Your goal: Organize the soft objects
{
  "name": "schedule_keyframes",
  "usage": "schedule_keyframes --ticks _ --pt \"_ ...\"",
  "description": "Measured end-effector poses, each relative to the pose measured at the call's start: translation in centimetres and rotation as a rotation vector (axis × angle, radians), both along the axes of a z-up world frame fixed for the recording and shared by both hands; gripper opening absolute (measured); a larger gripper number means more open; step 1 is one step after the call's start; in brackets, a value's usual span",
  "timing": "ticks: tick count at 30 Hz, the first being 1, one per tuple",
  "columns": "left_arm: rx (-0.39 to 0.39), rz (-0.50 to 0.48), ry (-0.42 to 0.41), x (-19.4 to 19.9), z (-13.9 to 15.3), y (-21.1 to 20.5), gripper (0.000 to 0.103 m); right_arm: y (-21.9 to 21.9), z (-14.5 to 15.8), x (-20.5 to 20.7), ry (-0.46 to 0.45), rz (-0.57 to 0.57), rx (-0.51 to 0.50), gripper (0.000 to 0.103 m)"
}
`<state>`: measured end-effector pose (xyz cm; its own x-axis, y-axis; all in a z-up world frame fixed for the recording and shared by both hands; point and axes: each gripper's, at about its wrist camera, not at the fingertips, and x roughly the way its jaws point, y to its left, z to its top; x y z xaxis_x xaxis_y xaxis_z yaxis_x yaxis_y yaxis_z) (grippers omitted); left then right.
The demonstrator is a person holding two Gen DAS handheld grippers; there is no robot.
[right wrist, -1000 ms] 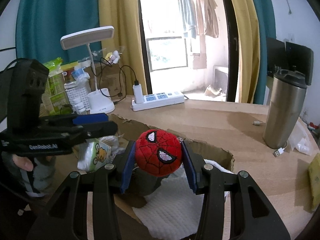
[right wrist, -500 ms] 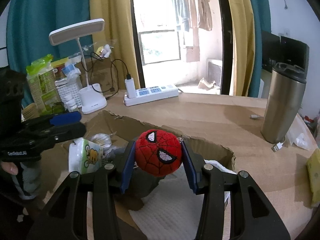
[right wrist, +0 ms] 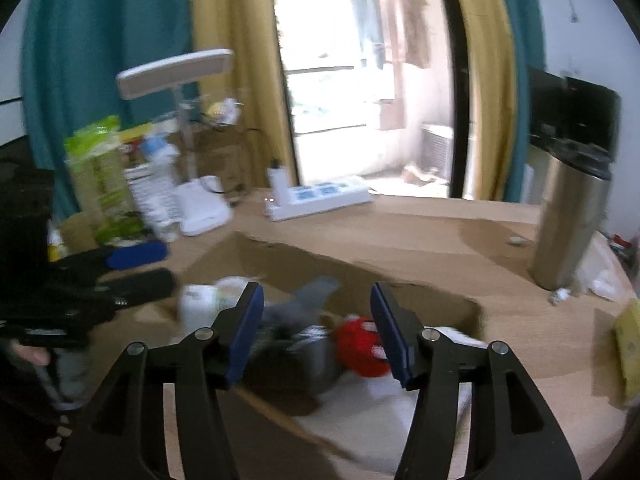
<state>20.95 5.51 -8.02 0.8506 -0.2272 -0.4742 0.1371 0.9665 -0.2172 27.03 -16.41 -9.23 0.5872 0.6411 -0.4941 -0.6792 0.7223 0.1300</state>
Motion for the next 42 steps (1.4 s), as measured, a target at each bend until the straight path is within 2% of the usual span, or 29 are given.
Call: schedule_keyframes --ticks 2,5,13,16,18,29,39,42 --pt "-0.001 0.009 0.001 -0.3 -0.1 0.2 0.072 1.1 0.2 -1.1 -0.012 0.068 0.0 0.059" --pt "-0.003 0.026 -0.002 -0.6 0.0 0.6 0.072 2.6 0.2 -1.9 -0.005 0.112 -0.006 0.059" --pt "0.0 0.077 -0.029 -1.9 0.0 2.2 0.075 5.4 -1.2 -1.7 0.052 0.131 -0.055 0.057" --pt "-0.009 0.087 -0.028 -2.2 -0.2 3.1 0.076 5.9 -1.5 -1.6 0.064 0.133 -0.067 0.042" --pt "-0.019 0.092 -0.024 -2.3 -0.5 3.6 0.076 6.4 -1.7 -1.6 0.074 0.135 -0.079 0.027" --pt "-0.048 0.098 -0.016 -2.3 -0.5 4.7 0.077 5.7 1.0 -0.7 0.006 0.063 -0.058 0.027" --pt "-0.055 0.108 -0.002 -1.3 -0.6 5.5 0.077 6.4 1.0 2.2 -0.004 0.03 -0.071 0.027" --pt "-0.061 0.115 0.002 -1.0 -0.7 5.7 0.077 6.9 0.8 3.0 -0.027 0.015 -0.101 0.027"
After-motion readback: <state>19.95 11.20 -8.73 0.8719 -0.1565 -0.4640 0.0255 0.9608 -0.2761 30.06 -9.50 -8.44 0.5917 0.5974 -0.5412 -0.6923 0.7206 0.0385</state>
